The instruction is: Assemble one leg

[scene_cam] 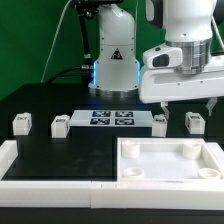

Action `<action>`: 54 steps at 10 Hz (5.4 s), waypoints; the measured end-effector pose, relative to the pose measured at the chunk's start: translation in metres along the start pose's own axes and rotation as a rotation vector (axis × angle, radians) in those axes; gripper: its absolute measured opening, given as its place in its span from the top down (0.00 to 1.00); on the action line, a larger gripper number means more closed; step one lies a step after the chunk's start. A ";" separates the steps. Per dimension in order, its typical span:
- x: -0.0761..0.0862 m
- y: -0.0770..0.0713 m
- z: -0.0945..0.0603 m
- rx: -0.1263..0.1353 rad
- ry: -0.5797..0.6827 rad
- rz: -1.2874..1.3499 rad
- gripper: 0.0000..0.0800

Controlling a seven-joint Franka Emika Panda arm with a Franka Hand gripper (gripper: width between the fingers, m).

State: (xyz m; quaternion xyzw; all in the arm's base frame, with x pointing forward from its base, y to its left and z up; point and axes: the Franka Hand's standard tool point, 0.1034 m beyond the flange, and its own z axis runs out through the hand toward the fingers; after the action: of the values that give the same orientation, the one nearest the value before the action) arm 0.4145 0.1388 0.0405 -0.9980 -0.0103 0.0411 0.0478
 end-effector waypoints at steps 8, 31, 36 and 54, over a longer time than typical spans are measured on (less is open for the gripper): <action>-0.036 -0.020 0.014 -0.097 -0.558 0.065 0.19; -0.039 -0.021 0.024 -0.084 -0.871 0.051 0.64; 0.016 -0.018 -0.021 -0.060 -0.780 0.045 0.64; 0.112 0.005 -0.074 0.010 0.328 -0.108 0.64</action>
Offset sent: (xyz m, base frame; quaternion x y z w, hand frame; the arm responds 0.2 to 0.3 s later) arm 0.0000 0.0000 0.0000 0.0000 -0.1790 0.0000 0.9838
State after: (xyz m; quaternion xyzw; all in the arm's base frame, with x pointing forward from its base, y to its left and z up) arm 0.5320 0.1299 0.1048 -0.9890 -0.0559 -0.1250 0.0559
